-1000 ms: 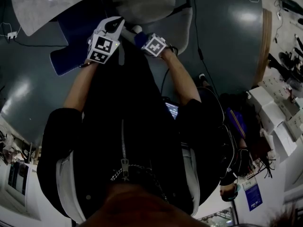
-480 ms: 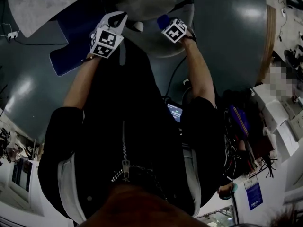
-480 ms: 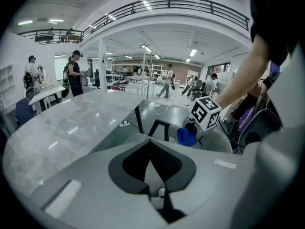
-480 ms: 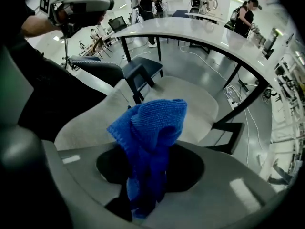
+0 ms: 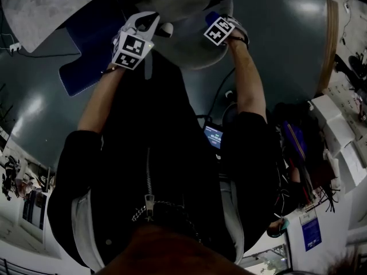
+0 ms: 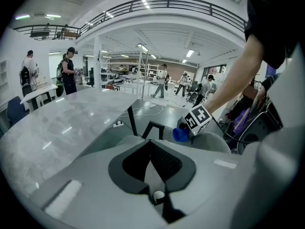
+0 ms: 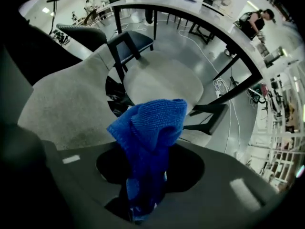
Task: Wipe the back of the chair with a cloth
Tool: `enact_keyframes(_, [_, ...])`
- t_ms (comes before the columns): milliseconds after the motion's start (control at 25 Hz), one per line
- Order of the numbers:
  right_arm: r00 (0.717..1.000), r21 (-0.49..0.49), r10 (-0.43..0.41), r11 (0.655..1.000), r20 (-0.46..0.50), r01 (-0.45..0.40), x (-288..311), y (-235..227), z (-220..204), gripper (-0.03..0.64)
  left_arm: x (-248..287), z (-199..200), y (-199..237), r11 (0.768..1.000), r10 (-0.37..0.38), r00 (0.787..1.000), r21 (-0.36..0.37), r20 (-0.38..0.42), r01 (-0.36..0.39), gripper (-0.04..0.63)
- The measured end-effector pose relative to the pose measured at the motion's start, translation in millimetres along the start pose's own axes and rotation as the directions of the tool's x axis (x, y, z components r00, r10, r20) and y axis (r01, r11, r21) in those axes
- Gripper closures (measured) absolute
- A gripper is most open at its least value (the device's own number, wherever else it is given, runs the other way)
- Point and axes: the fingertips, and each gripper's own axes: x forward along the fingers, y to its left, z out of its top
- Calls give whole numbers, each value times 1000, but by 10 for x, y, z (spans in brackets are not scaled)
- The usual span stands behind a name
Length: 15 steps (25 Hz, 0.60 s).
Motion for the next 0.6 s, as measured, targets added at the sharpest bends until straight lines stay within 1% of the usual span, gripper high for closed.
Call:
enact_keyframes(120, [998,-74,26,997,-49,-30,63,117,-59,462,25,-53,-16,1000,0,1000,-6,-15,0,584])
enact_keyframes(320, [992,-69,96,992,-79,-101,128,298,16,463,0,-83,51,1000,9,1000,-11,-27,-9,584])
enact_keyframes(440, [985,-103,130,984,-113,-142,187,441,32,463,-9,-152,73,1000,10,999,-19,-35,-11,584])
enact_keyframes(600, [967,-159,204,961,-154,-228,210,715,57,463,-70,-136,93,1000,18,999,-17,-33,-18,584])
